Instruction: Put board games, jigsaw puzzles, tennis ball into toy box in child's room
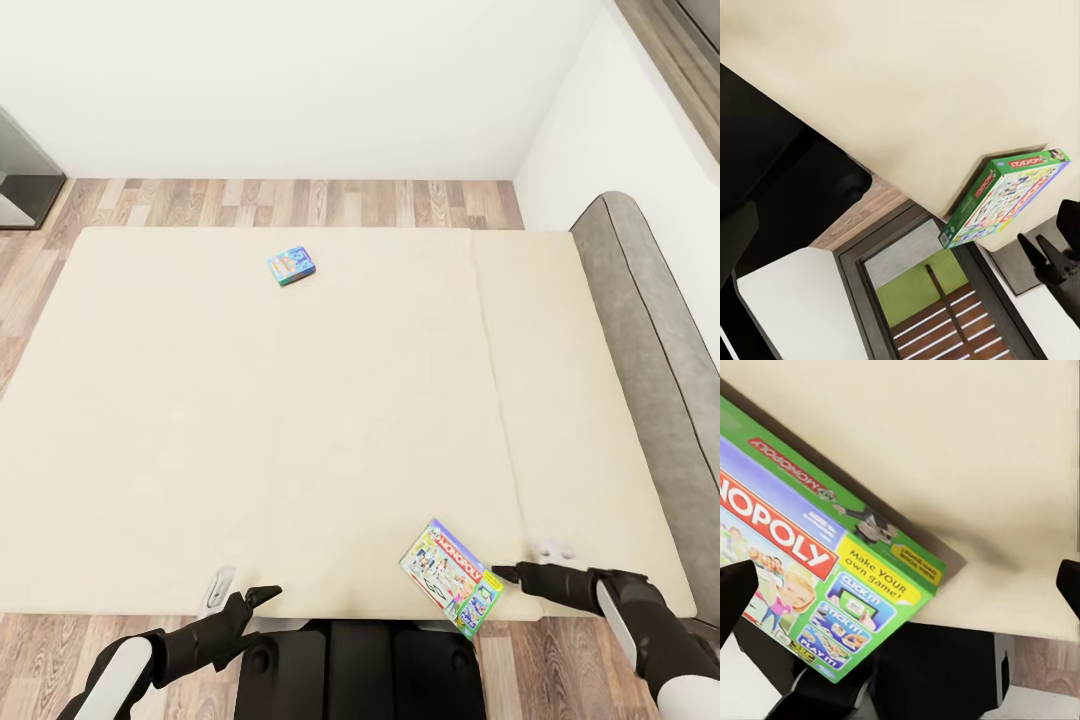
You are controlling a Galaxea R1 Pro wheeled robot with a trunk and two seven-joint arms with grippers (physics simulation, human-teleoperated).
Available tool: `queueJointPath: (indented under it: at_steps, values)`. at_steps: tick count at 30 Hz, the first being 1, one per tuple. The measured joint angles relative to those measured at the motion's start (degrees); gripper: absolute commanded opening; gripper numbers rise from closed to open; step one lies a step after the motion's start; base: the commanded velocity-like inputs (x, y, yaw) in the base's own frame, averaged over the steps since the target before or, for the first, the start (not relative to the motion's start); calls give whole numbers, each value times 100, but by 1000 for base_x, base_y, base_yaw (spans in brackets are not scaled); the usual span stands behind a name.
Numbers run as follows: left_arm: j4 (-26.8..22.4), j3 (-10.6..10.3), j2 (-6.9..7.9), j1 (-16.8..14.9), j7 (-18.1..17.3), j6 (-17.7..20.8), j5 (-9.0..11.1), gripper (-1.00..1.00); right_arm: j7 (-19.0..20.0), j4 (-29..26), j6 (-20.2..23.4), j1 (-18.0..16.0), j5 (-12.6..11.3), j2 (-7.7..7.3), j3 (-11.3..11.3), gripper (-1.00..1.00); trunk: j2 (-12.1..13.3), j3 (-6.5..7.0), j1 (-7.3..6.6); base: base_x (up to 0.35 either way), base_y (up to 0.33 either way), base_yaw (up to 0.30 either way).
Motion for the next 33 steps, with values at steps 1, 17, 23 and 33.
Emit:
queueJointPath:
  at_steps: [1, 17, 23, 33]
  values:
    - [0, 0, 0, 0, 0, 0, 0, 100, 1, 0, 2, 0, -1, 0, 0, 100, 0, 0, 0, 0, 0, 0]
    - [-7, 0, 0, 0, 0, -3, 0, 100, 81, 17, 214, 76, -5, -56, 2, 100, 0, 0, 0, 0, 0, 0]
    - [-8, 0, 0, 0, 0, -3, 0, 100, 86, 41, 230, 105, -6, -52, 4, 100, 0, 0, 0, 0, 0, 0]
    - [-8, 0, 0, 0, 0, 0, 0, 100, 98, 172, 236, 129, -13, -42, 11, 100, 0, 0, 0, 0, 0, 0]
